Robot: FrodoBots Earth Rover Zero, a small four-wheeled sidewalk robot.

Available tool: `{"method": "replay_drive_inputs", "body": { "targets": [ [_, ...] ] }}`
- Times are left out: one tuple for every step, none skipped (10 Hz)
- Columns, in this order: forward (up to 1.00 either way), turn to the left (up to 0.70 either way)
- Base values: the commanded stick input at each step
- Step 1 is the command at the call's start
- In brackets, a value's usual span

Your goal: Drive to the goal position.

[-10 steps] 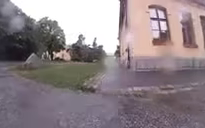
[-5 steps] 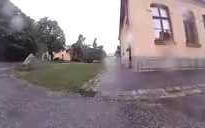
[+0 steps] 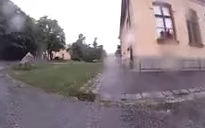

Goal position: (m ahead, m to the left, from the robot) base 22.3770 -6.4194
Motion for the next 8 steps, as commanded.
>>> {"method": "replay_drive_inputs", "body": {
  "targets": [
    [0.45, 0.00],
    [0.45, -0.27],
    [0.45, -0.27],
    [0.45, -0.27],
    [0.45, -0.27],
    [0.45, -0.27],
    [0.45, -0.27],
    [0.45, -0.27]
  ]
}}
